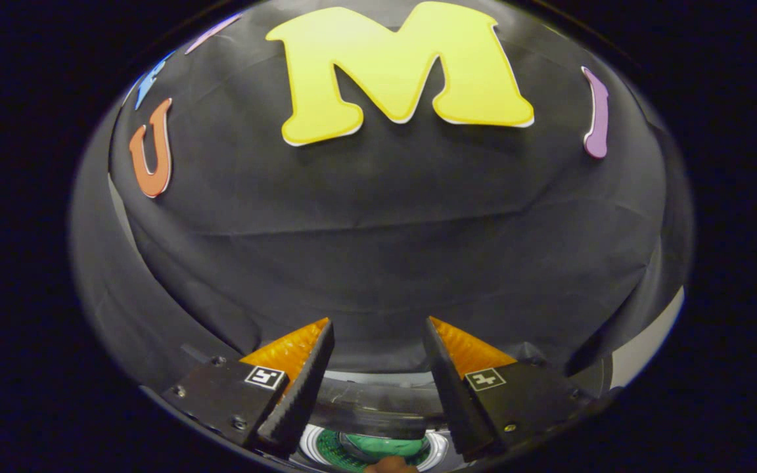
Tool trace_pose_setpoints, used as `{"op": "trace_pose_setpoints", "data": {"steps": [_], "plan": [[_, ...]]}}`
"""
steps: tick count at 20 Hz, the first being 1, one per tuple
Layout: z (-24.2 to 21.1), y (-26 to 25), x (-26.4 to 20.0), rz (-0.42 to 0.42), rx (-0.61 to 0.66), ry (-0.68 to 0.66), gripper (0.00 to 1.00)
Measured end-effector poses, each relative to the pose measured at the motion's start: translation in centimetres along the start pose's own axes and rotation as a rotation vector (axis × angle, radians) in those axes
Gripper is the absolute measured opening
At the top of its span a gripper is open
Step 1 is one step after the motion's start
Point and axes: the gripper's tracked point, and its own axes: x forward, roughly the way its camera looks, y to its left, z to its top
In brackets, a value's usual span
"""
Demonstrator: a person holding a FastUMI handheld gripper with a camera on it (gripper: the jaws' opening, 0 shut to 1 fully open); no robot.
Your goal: Put the clothes into the washing machine and then close the washing machine lid.
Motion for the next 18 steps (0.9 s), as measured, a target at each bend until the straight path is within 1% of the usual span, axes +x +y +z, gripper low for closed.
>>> {"op": "trace_pose_setpoints", "data": {"steps": [2, 8, 12, 14, 18], "plan": [[-0.4, -0.1, 0.5, -0.006, 0.005, 0.006, 0.83], [-2.1, 0.2, 0.9, -0.012, 0.009, 0.028, 0.83], [-2.4, 0.7, 0.7, -0.018, -0.027, 0.016, 0.83], [-2.7, 0.8, 0.6, -0.025, -0.073, 0.010, 0.83], [-2.6, 0.6, 0.5, -0.031, -0.075, -0.015, 0.84]]}}
